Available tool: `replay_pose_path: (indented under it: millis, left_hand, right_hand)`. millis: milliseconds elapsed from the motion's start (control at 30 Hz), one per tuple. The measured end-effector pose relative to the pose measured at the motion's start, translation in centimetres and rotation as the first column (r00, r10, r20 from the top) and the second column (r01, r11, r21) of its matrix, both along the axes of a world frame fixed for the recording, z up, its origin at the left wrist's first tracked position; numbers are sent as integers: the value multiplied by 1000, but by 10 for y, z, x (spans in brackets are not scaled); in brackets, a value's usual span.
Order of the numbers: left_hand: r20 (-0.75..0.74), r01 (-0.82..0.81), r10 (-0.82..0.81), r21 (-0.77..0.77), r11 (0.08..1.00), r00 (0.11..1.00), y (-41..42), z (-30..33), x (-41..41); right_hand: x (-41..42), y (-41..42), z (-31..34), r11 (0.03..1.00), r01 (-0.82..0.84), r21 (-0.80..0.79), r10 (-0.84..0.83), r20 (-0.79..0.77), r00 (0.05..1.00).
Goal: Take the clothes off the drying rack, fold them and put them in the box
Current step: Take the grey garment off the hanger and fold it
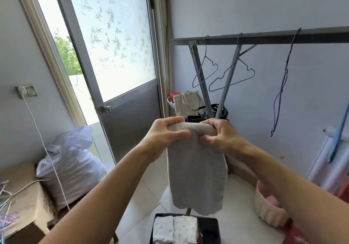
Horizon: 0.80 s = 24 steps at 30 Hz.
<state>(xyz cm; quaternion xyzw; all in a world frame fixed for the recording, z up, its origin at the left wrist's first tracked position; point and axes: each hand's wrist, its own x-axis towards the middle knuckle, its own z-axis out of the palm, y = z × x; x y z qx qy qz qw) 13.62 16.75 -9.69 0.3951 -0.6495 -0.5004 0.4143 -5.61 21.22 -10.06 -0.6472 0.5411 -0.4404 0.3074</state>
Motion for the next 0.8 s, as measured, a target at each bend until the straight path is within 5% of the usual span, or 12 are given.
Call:
replay_pose_path:
  millis: [100, 233, 300, 367, 433, 633, 800]
  left_hand:
    - [432, 75, 71, -311, 947, 899, -4, 0, 3]
    - [544, 82, 196, -445, 892, 816, -8, 9, 8]
    - [435, 26, 147, -367, 930, 888, -13, 14, 13]
    - [103, 3, 12, -145, 989, 995, -8, 13, 12]
    - [-193, 85, -64, 99, 992, 979, -5, 3, 7]
    - [-135, 127, -92, 275, 953, 987, 3, -22, -1]
    - [-212, 18, 42, 276, 961, 976, 3, -24, -12]
  right_hand:
    - [-4, -1, 3, 999, 27, -34, -29, -63, 998]
    - [-10, 2, 12, 993, 68, -94, -87, -222, 971]
    - [-13, 2, 15, 993, 65, -97, -83, -195, 977]
    - [-13, 1, 19, 1000, 16, -26, -15, 28, 999]
    - [-11, -1, 21, 1000, -18, 11, 16, 180, 984]
    - [-13, -9, 19, 995, 1, 99, -37, 363, 931]
    - [-27, 10, -4, 880, -376, 291, 75, 697, 714]
